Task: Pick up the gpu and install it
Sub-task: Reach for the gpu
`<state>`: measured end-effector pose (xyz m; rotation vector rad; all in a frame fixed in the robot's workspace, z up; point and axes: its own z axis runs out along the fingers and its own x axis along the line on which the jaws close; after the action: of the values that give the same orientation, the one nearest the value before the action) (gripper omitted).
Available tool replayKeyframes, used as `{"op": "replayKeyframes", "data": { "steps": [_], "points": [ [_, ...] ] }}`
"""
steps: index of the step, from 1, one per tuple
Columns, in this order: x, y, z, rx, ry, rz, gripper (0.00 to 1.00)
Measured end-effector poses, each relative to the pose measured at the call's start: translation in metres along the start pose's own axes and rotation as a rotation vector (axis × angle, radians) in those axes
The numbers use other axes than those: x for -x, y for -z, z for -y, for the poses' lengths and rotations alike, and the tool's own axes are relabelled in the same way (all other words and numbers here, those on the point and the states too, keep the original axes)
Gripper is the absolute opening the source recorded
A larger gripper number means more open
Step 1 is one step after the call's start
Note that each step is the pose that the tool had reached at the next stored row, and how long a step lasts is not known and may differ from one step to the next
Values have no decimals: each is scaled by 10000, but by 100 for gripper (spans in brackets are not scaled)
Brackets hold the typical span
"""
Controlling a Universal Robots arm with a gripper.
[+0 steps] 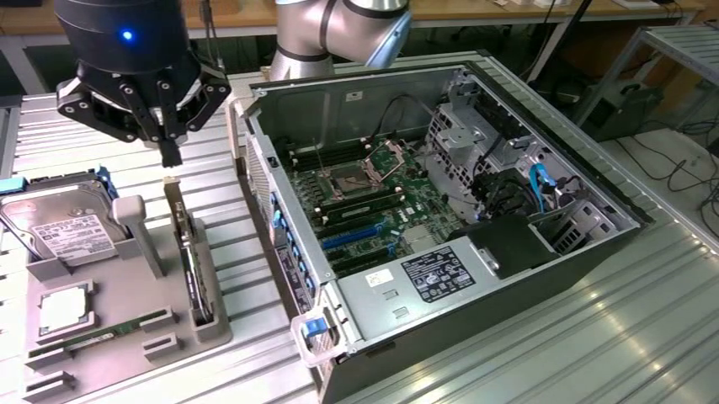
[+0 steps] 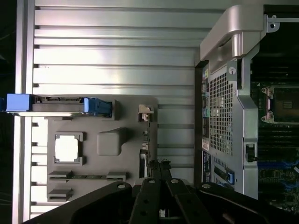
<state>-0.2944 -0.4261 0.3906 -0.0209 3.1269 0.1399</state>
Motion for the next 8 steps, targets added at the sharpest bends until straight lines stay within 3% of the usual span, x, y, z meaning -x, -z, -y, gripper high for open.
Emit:
{"op": "replayKeyframes", "data": {
  "steps": [4, 8],
  "points": [
    [-122, 0, 8, -2, 18, -5, 11],
    [-158, 0, 55, -62, 29, -13, 11]
  ]
}}
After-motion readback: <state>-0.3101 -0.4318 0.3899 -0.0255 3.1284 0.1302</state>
